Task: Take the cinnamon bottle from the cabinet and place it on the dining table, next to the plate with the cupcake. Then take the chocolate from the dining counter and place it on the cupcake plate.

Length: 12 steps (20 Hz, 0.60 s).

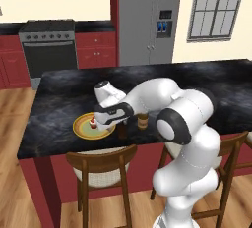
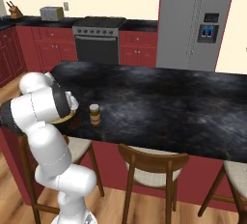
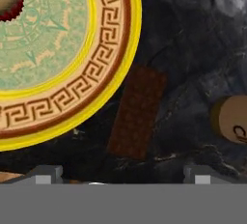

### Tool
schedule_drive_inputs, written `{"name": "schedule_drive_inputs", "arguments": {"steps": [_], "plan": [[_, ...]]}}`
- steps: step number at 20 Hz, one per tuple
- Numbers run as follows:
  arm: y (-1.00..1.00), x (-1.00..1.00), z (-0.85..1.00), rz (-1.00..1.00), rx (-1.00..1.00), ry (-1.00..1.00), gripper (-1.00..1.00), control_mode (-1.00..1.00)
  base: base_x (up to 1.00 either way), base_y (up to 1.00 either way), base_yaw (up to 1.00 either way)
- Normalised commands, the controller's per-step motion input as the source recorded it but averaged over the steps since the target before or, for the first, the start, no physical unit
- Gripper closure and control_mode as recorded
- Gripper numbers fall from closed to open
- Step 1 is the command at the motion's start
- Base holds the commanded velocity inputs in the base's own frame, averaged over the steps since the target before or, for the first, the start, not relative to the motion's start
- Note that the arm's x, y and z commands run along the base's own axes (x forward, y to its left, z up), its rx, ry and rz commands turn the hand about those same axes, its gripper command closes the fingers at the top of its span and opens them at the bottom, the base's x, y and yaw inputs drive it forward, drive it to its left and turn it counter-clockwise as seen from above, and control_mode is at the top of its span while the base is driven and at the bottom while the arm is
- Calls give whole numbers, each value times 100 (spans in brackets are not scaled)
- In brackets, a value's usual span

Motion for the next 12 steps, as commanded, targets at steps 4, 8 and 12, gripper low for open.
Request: {"name": "schedule_drive_inputs", "arguments": {"steps": [4,8,12], "plan": [[-16,0,-30,-23,1,0,-100,-100,0,0,0],[-46,-4,0,-27,4,0,-100,-100,0,0,0],[-2,0,-24,-12,4,0,-100,-100,0,0,0]]}}
